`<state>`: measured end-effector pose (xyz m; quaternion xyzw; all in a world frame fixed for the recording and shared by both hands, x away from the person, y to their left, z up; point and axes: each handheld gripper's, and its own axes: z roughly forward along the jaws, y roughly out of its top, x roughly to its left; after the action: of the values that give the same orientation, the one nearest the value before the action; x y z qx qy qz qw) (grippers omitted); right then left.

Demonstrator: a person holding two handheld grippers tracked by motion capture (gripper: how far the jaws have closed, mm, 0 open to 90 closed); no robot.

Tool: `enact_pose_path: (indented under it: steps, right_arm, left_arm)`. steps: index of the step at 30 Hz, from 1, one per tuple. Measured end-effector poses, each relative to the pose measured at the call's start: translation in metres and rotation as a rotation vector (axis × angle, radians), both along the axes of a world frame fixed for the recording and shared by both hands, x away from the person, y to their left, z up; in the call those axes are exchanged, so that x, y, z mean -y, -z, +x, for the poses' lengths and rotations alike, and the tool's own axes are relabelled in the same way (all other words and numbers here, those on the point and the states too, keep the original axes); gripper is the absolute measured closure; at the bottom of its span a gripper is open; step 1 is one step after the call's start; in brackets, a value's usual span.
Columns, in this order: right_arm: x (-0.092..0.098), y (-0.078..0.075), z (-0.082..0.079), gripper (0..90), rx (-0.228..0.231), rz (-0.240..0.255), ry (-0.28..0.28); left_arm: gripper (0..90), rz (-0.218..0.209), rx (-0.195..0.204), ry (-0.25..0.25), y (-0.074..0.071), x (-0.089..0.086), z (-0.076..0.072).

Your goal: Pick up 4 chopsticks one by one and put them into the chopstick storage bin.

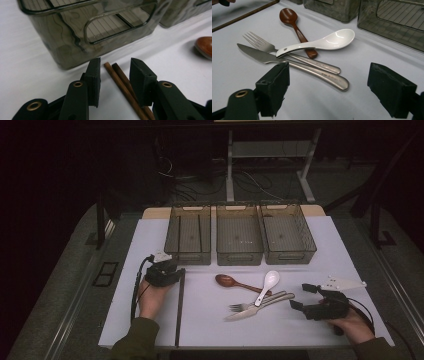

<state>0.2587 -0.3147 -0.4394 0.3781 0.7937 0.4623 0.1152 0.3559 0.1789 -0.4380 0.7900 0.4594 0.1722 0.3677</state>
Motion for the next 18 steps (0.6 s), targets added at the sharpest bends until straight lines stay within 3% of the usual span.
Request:
enact_pose_path:
  steps: [15, 18]
  right_arm:
    - [-0.001, 0.000, 0.000, 17.8, 0.004, -0.004, -0.003]
    - [0.000, 0.000, -0.001, 17.7, 0.004, -0.002, -0.003]
  left_arm:
    - [60.6, 0.046, -0.040, -0.026, 0.009, 0.014, 0.011]
    - [60.7, 0.049, -0.033, -0.027, 0.009, 0.015, 0.010]
